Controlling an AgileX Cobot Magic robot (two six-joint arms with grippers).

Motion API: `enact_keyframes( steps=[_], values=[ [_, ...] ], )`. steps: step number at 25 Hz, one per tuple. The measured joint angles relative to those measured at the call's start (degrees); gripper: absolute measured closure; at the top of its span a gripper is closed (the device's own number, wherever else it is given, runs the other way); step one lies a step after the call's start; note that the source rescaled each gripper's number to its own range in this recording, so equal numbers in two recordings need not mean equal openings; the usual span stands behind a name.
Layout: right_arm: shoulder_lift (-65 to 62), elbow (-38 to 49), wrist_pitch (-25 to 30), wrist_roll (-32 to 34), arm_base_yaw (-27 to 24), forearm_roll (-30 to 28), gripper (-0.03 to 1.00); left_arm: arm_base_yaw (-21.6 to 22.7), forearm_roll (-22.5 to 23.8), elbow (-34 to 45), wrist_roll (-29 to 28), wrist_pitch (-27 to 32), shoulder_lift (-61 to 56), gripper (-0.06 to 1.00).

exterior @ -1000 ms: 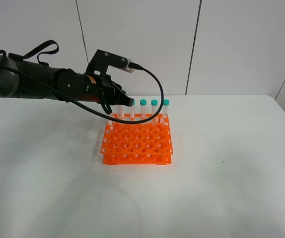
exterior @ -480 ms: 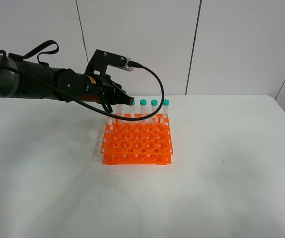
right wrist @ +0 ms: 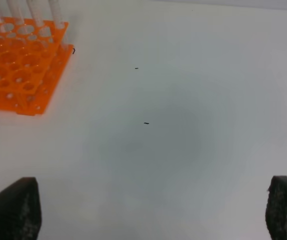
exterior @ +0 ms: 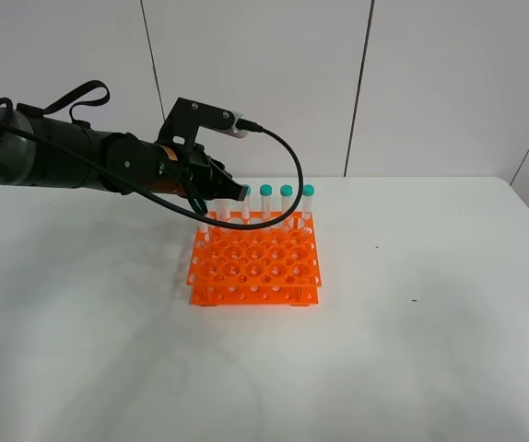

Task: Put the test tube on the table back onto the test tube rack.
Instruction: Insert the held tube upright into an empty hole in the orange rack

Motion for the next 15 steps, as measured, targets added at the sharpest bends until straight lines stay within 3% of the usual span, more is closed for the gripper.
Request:
enact_keyframes(
  steps=[15],
  values=[
    [0.00,0.00,0.00,0.00,0.00,0.04,-0.03,0.00,0.00,0.16,0.91,-2.44,1.80,0.94]
  ],
)
